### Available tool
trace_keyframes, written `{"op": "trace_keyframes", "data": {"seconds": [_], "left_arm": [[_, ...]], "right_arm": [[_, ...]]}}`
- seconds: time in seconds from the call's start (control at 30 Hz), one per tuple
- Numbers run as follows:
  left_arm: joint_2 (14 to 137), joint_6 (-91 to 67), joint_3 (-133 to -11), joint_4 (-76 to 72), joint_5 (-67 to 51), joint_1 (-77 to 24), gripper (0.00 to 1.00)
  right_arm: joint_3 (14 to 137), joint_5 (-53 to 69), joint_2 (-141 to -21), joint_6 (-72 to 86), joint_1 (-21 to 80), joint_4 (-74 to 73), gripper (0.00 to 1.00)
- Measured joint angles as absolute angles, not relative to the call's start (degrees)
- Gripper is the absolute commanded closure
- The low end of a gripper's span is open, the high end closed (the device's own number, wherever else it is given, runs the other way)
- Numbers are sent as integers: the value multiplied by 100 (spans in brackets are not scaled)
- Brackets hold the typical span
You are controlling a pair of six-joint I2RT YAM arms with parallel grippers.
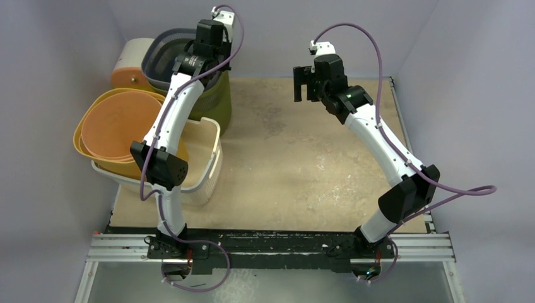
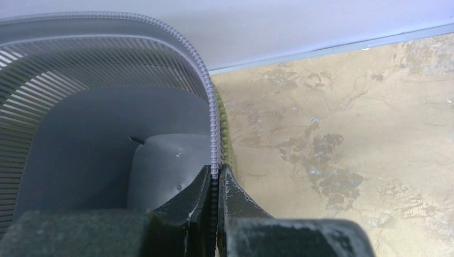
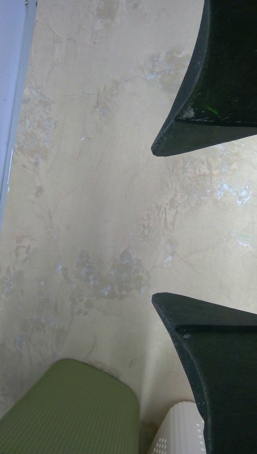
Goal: Turn the large container upside down
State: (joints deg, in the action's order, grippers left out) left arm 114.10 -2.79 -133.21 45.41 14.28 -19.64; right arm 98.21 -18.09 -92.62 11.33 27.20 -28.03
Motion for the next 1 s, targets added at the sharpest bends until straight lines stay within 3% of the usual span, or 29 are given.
{"op": "trace_keyframes", "data": {"seconds": [1.0], "left_arm": [[10949, -1146, -13858, 4707, 1337, -2792, 100]], "right_arm": [[9605, -1702, -9139, 1354, 2692, -2773, 4]]}}
